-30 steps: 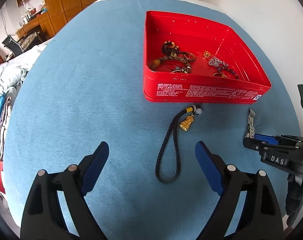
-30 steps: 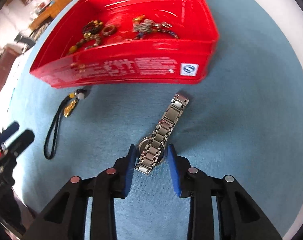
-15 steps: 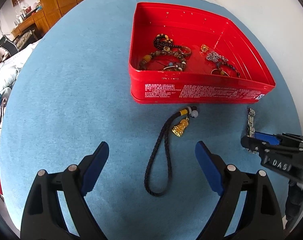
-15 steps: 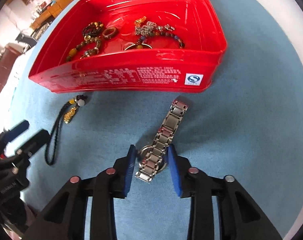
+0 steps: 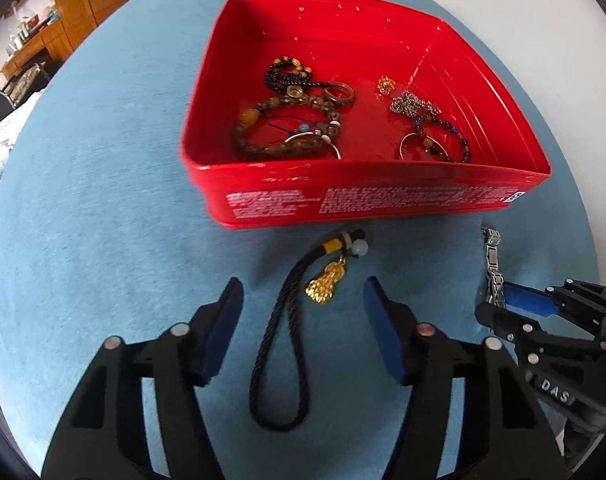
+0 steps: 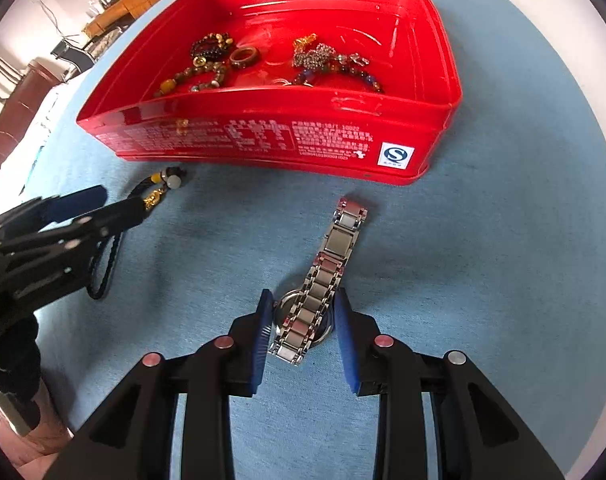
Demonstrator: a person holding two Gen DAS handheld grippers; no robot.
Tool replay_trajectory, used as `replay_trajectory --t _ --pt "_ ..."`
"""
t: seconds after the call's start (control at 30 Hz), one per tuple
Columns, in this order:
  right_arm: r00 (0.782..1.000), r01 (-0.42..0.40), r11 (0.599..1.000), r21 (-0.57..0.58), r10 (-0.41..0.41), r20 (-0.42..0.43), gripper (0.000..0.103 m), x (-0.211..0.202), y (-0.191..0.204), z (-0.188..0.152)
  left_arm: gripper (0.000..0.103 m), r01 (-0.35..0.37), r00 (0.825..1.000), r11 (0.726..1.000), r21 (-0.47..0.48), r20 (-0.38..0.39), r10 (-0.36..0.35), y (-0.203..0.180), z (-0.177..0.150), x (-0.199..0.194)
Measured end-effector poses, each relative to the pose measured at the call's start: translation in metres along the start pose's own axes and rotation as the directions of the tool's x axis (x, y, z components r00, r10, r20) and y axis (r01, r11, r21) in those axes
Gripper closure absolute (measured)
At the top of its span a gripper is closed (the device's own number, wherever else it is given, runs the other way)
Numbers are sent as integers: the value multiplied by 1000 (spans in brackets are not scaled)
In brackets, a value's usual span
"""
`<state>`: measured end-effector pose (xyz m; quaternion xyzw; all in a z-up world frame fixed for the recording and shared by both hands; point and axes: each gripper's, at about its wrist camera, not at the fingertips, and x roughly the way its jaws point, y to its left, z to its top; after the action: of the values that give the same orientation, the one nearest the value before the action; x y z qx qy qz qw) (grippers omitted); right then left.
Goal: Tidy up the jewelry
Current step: 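Grasp the black cord pendant with the left tool while the right tool grasps the steel watch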
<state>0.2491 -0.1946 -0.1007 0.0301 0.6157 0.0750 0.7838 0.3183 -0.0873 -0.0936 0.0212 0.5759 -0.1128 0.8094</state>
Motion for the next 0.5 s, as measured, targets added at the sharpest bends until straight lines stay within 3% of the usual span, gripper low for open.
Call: replay_trajectory --t 0.27,0.43,0.5 --pt "1000 -8 1000 4 8 -4 72 5 -4 8 57 -34 999 997 69 -15 36 -11 6 15" --pt "1000 -3 1000 3 3 -7 72 3 -4 8 79 -34 999 993 112 -8 35 -17 6 16" --pt "1000 1 1000 4 -1 -9 72 2 -4 7 81 -36 999 992 125 -4 36 -19 6 16"
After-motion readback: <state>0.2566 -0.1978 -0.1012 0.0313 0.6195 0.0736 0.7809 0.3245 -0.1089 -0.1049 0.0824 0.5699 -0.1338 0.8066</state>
